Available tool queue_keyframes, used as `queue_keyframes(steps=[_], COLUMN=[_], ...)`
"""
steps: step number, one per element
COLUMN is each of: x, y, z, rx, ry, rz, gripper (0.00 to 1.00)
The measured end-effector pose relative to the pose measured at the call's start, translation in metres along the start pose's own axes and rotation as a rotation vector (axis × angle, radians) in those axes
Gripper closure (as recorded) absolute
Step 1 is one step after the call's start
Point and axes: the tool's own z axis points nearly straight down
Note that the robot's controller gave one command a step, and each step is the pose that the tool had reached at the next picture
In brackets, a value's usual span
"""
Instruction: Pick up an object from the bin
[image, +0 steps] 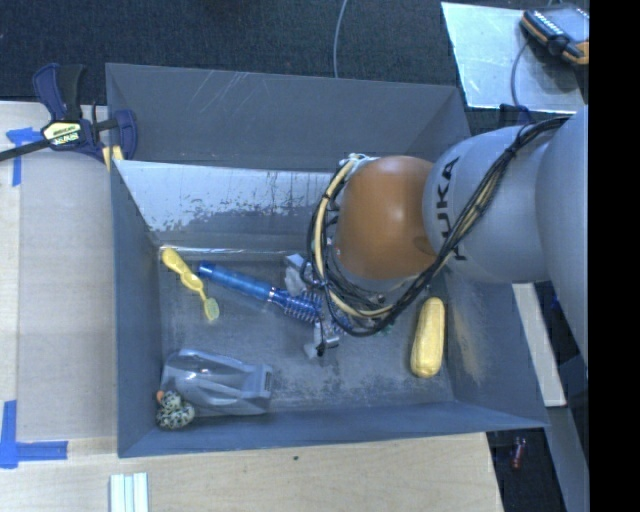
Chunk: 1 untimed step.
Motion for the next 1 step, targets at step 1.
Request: queue_keyframes(steps=[1], x=[-0.0179], y=[-0.0039], z=[0.014], rx=[-0.001], ry=[-0.005], rz=[0.237], gripper=[0.0])
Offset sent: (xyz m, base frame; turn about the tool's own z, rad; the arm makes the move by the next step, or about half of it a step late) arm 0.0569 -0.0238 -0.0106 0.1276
